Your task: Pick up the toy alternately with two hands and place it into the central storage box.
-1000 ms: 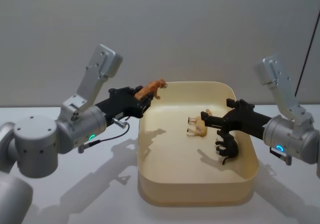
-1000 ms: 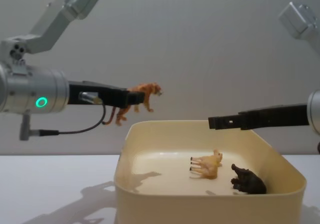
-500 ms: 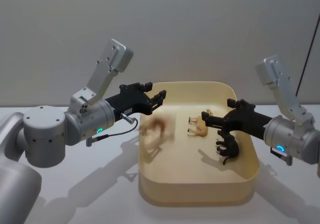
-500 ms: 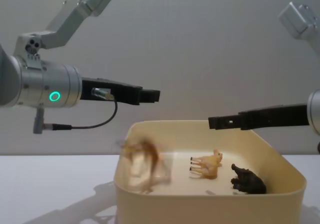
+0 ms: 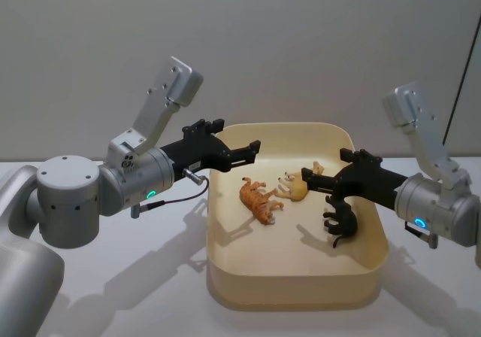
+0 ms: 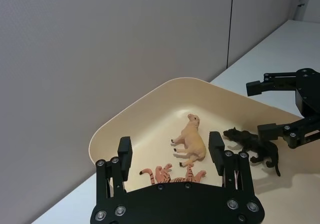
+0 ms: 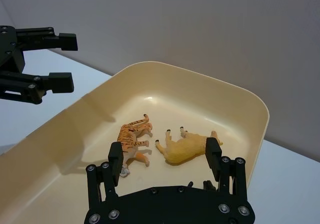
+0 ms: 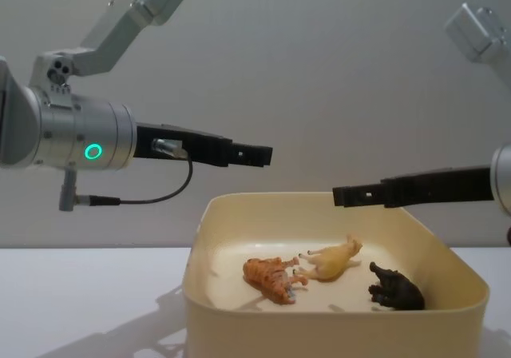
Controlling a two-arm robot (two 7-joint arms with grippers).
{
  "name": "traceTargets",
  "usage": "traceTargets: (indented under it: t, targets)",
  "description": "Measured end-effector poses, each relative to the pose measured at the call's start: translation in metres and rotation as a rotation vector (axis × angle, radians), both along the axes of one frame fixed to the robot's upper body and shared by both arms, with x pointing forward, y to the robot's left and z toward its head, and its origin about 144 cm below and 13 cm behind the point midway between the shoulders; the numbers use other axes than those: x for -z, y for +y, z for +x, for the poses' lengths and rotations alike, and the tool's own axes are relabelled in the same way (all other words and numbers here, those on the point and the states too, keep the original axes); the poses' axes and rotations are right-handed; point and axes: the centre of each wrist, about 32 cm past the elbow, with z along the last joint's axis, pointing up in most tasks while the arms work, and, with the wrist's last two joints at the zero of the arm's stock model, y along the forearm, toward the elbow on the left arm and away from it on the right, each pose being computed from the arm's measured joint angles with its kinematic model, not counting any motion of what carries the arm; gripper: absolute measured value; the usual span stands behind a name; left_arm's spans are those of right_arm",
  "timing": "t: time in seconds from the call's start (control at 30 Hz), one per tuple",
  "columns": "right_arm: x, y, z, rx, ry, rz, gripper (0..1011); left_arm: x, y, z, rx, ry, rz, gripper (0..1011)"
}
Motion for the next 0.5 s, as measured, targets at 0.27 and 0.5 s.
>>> traceTargets:
  t: [0.27, 0.5]
  targets:
    - [0.0, 0.0, 0.0, 0.0, 0.0, 0.0, 1001, -0.0003, -0.0005, 0.0009, 0.004, 0.002, 0.001, 1001]
    - [0.0, 0.0, 0.0, 0.0, 0.0, 0.0, 1001, -0.0006, -0.0006, 0.0013, 0.006, 0.002, 0.001, 1001]
